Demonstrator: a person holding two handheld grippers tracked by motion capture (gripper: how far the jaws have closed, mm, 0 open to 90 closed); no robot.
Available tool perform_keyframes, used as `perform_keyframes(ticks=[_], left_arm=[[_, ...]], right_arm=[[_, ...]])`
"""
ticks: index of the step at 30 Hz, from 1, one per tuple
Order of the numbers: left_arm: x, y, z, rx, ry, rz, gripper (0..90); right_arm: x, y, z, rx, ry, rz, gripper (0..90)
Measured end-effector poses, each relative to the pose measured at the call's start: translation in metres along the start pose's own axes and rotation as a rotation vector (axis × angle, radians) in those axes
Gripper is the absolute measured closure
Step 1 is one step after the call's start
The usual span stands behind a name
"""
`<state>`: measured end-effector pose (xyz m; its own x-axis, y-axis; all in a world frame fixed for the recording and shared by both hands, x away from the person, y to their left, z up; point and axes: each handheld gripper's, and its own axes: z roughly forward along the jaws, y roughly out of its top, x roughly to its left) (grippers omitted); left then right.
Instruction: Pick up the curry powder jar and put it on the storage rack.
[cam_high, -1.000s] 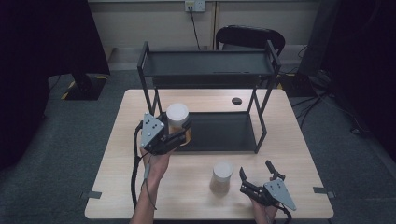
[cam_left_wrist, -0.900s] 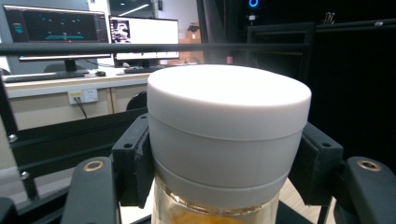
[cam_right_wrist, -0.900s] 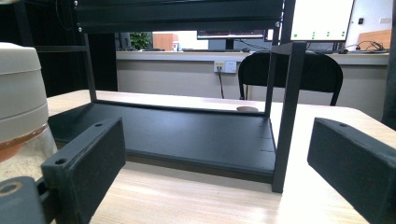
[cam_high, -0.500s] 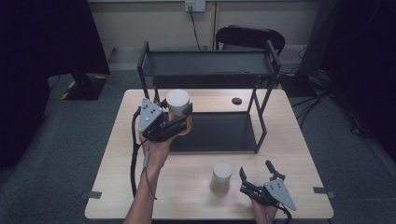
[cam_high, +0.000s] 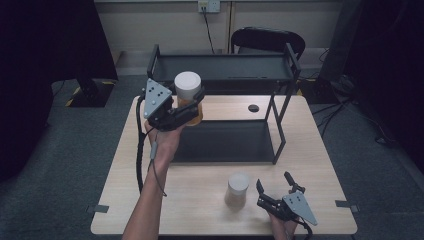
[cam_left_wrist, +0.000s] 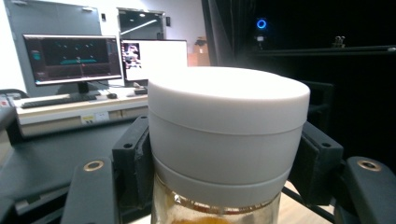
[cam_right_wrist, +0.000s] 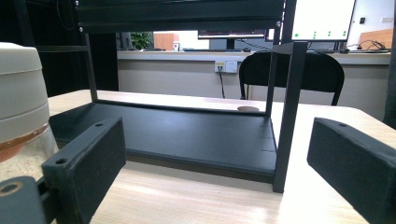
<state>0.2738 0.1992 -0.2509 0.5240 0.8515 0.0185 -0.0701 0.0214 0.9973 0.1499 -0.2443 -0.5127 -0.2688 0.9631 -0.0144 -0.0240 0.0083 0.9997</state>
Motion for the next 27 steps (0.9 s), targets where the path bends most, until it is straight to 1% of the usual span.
perform_keyframes(ticks=[1, 7, 11, 12, 14, 18, 21, 22, 24, 25, 27], left_arm=[[0.001, 0.005, 0.003, -0.013, 0.007, -0.008, 34.0], [0.002, 0.018, 0.011, -0.029, 0.017, -0.002, 34.1], [0.003, 0.028, 0.018, -0.047, 0.033, -0.004, 34.1], [0.004, 0.03, 0.02, -0.051, 0.034, -0.006, 34.1], [0.007, 0.034, 0.024, -0.059, 0.023, -0.002, 34.1], [0.007, 0.041, 0.034, -0.05, 0.025, 0.016, 34.1], [0.007, 0.045, 0.043, -0.048, 0.032, 0.016, 34.2], [0.007, 0.045, 0.045, -0.052, 0.038, 0.013, 34.1], [0.007, 0.047, 0.051, -0.057, 0.044, -0.009, 34.2], [0.007, 0.048, 0.053, -0.056, 0.042, -0.005, 34.2], [0.005, 0.05, 0.06, -0.06, 0.056, 0.01, 34.2]], right_arm=[[0.0, 0.0, 0.0, 0.0, 0.0, 0.0, 3.6], [0.0, 0.0, 0.0, 0.0, 0.0, 0.0, 3.6], [0.0, 0.0, 0.0, 0.0, 0.0, 0.0, 3.6], [0.0, 0.0, 0.0, 0.0, 0.001, 0.0, 3.6], [-0.001, 0.0, 0.0, 0.001, 0.004, 0.0, 3.6], [-0.001, 0.0, 0.0, 0.0, 0.004, 0.0, 3.6], [-0.001, 0.0, 0.0, 0.001, 0.004, 0.0, 3.6], [-0.001, 0.0, 0.0, 0.001, 0.004, 0.001, 3.7], [-0.001, 0.0, 0.0, 0.0, 0.005, 0.0, 3.7], [-0.001, 0.0, 0.0, 0.001, 0.005, 0.001, 3.7], [-0.001, 0.0, 0.0, 0.0, 0.005, 0.0, 3.7]])
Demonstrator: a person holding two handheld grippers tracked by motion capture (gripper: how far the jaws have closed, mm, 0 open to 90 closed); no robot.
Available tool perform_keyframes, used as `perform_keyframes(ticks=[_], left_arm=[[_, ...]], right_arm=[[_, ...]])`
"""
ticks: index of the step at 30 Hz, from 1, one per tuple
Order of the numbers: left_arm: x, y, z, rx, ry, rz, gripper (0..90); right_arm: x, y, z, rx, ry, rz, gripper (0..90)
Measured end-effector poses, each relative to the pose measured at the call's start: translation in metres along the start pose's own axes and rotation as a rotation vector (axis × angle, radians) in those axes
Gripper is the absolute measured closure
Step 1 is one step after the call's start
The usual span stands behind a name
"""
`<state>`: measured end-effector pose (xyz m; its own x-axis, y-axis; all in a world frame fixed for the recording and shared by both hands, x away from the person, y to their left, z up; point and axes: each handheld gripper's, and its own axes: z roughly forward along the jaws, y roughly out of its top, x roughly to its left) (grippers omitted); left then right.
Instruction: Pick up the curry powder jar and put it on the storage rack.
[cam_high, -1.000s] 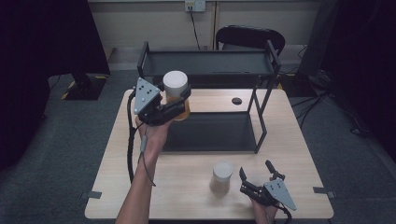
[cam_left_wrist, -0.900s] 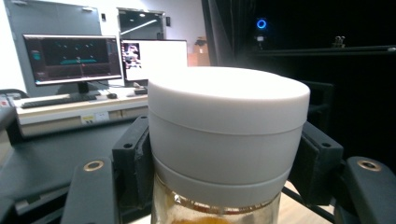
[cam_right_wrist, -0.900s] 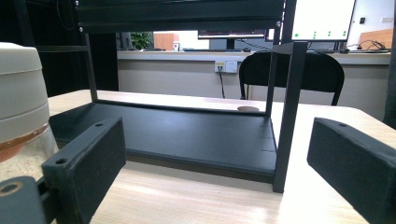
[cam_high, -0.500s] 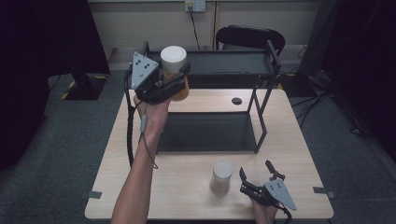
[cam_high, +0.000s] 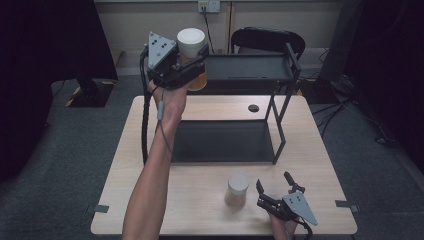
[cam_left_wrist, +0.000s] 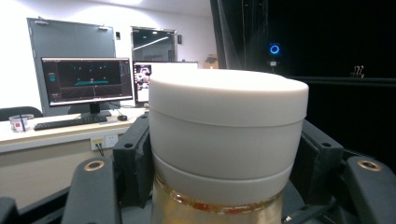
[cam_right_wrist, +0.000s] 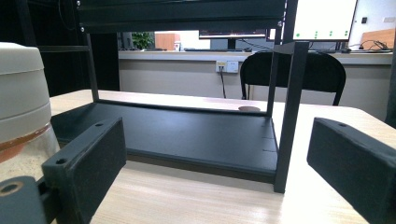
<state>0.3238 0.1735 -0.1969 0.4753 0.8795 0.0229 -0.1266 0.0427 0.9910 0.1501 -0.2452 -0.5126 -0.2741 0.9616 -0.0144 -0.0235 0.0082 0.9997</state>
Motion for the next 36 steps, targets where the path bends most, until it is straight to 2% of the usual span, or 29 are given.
perform_keyframes(ticks=[5, 9, 14, 19, 22, 25, 33, 36], left_arm=[[-0.004, 0.001, 0.017, 0.013, 0.043, 0.013, 34.2], [-0.001, -0.003, 0.032, 0.014, 0.066, -0.024, 34.2], [0.003, -0.004, 0.042, 0.03, 0.091, -0.022, 34.1], [0.007, -0.005, 0.047, 0.053, 0.103, -0.024, 34.1], [0.01, -0.006, 0.048, 0.063, 0.104, -0.039, 34.1], [0.011, -0.006, 0.05, 0.074, 0.105, -0.033, 34.1], [0.015, -0.006, 0.05, 0.078, 0.095, -0.06, 33.9], [0.014, -0.006, 0.05, 0.08, 0.096, -0.054, 33.8]], right_arm=[[0.0, 0.0, 0.0, 0.0, 0.002, 0.0, 3.7], [0.0, 0.0, 0.0, 0.0, 0.002, 0.003, 3.7], [0.0, 0.0, 0.0, -0.001, 0.002, 0.0, 3.7], [0.0, 0.0, 0.0, 0.0, 0.002, 0.002, 3.7], [-0.001, 0.0, 0.0, 0.0, 0.004, 0.001, 3.7], [-0.001, 0.0, 0.0, 0.0, 0.004, 0.001, 3.7], [0.0, 0.0, 0.0, 0.0, 0.004, 0.001, 3.8], [0.0, 0.0, 0.0, 0.0, 0.004, 0.001, 3.8]])
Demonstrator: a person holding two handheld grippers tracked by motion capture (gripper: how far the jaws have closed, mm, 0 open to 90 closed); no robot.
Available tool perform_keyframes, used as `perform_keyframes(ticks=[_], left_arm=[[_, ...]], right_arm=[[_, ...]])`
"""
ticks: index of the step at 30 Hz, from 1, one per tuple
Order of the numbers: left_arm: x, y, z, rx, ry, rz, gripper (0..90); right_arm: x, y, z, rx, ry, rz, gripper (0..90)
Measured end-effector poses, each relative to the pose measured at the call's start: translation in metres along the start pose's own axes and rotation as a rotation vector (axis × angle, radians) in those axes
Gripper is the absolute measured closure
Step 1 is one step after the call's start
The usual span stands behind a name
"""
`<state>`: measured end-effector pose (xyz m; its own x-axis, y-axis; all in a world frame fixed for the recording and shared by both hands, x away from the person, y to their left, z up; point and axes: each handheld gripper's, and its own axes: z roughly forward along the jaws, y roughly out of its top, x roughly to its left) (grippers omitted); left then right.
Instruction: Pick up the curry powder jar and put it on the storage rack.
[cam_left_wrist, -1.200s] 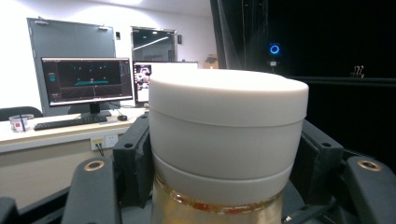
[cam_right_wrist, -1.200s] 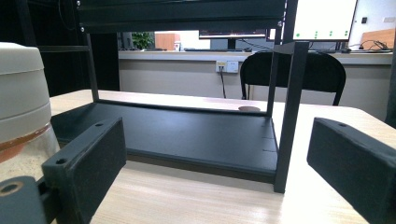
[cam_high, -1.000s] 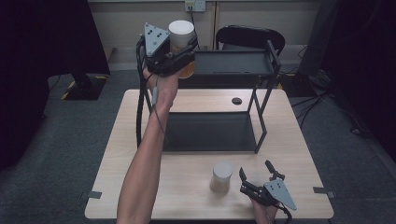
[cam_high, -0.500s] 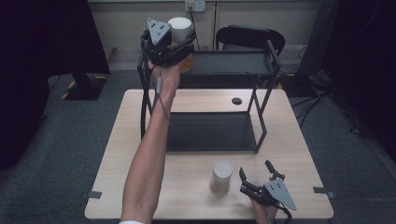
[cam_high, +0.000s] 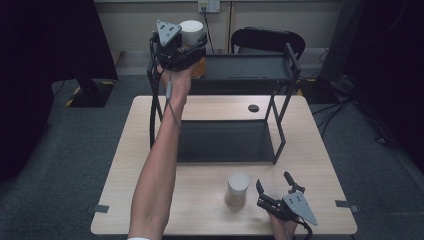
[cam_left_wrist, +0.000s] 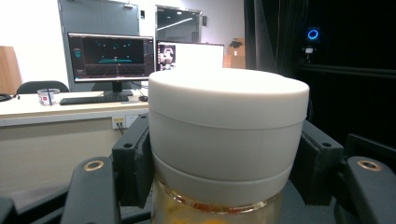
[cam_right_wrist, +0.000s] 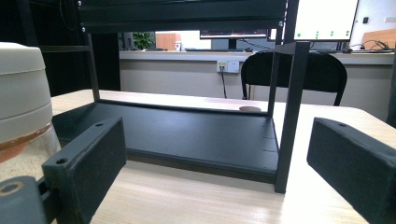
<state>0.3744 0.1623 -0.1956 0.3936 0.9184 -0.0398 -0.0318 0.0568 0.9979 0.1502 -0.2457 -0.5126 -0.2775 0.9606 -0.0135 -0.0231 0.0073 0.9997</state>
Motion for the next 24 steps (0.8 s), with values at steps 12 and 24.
perform_keyframes(ticks=[12, 24], left_arm=[[0.001, -0.007, -0.006, -0.066, -0.015, -0.039, 15.7], [-0.007, -0.016, -0.029, -0.087, 0.002, -0.016, 0.0]], right_arm=[[0.0, 0.0, 0.0, -0.001, 0.0, -0.001, 3.8], [0.0, 0.0, 0.0, 0.0, -0.001, -0.001, 3.8]])
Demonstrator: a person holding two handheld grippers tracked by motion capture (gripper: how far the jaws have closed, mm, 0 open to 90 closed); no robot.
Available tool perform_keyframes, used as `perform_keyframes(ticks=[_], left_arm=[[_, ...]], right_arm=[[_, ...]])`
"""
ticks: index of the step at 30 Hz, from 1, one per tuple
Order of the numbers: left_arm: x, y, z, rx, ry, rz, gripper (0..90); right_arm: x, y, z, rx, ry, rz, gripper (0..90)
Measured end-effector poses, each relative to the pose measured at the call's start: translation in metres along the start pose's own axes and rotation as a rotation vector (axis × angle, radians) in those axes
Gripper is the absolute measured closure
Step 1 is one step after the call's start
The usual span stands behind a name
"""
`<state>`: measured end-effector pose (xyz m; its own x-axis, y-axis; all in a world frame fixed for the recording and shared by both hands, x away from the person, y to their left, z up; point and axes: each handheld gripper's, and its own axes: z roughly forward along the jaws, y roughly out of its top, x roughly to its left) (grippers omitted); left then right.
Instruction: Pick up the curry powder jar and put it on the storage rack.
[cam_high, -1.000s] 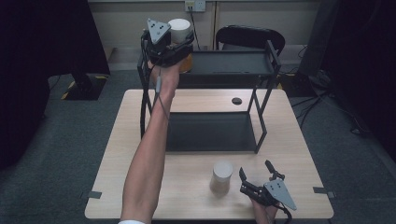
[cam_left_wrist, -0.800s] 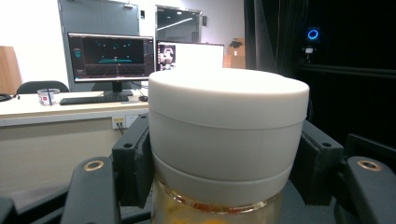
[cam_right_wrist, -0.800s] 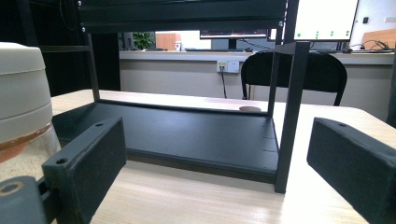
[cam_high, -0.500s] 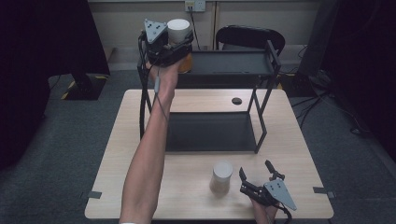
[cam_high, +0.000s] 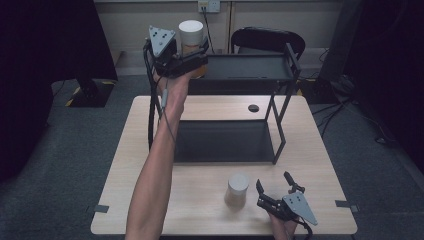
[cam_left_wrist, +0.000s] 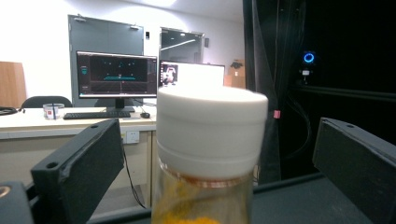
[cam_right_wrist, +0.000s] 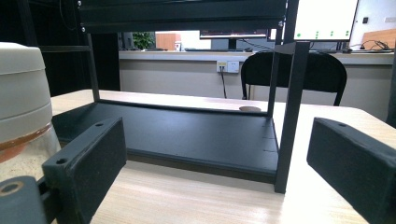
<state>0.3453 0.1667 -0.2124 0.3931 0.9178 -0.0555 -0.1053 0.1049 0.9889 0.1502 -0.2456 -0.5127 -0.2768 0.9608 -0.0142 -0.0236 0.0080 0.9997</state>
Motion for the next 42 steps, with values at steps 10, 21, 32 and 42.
perform_keyframes(ticks=[10, 21, 32, 42], left_arm=[[-0.007, -0.007, -0.019, -0.013, -0.032, 0.017, 0.0], [-0.014, -0.012, -0.044, -0.035, -0.04, 0.046, 0.0], [-0.016, -0.042, -0.071, -0.028, -0.032, 0.034, 0.0], [-0.018, -0.067, -0.104, -0.051, -0.02, 0.042, 0.0]], right_arm=[[0.0, 0.0, 0.0, 0.0, -0.001, -0.001, 3.8], [0.0, 0.0, 0.0, 0.0, -0.001, 0.0, 3.8], [0.001, 0.0, 0.0, 0.0, -0.005, 0.0, 4.0], [0.001, 0.0, 0.0, 0.0, -0.005, 0.0, 4.0]])
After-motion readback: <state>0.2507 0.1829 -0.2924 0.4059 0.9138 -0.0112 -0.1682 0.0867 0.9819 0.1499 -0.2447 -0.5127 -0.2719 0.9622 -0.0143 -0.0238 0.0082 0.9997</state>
